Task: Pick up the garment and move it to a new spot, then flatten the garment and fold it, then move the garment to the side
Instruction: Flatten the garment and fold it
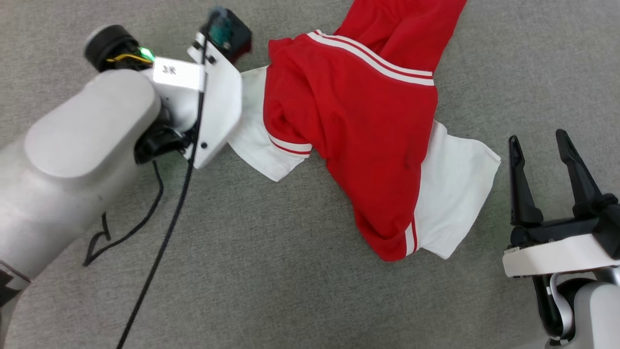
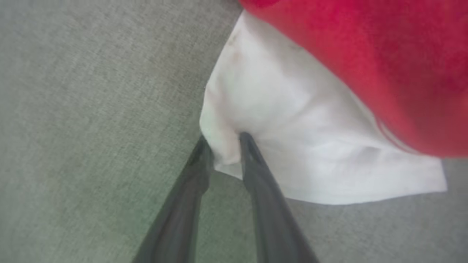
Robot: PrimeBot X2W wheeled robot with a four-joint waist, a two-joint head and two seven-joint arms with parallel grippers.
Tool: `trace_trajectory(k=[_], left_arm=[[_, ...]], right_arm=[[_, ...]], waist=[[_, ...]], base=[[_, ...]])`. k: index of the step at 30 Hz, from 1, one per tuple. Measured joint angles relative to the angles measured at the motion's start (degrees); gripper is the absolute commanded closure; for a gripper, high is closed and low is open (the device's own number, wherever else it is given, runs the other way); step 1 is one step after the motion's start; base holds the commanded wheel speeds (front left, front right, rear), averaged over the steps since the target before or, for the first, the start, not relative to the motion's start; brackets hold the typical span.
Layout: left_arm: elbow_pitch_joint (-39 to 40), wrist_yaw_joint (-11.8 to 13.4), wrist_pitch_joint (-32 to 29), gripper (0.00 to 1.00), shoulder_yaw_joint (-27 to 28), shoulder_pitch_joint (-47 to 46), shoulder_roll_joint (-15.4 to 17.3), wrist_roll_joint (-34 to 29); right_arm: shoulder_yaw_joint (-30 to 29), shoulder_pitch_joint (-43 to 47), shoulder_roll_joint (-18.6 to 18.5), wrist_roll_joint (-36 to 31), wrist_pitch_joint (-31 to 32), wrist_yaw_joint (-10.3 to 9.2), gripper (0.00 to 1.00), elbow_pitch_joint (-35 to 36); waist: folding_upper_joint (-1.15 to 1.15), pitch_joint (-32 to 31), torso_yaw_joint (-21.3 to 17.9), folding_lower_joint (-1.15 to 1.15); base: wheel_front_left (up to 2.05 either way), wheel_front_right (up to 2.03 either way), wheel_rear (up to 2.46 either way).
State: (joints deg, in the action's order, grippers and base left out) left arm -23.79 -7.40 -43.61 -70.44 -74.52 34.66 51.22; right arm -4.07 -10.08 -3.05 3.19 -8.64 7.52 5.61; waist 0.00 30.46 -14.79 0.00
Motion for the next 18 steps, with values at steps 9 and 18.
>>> trace_trajectory(k=[9, 18], left_arm=[[-0.75, -0.09, 16.56, 1.0, -2.24, 0.26, 0.03, 0.55], [3.08, 2.15, 27.19, 1.0, 0.55, 8.22, 7.19, 4.17]], right_arm=[[-0.93, 0.51, -0.65, -1.62, 0.68, 0.0, 0.0, -0.87], [-1.54, 3.64, -1.52, -2.26, 2.72, 0.0, 0.0, -0.83]], waist=[[0.0, -4.8, 3.27, 0.0], [0.0, -10.75, 8.0, 0.0]], base=[[0.0, 0.0, 0.0], [0.0, 0.0, 0.0]])
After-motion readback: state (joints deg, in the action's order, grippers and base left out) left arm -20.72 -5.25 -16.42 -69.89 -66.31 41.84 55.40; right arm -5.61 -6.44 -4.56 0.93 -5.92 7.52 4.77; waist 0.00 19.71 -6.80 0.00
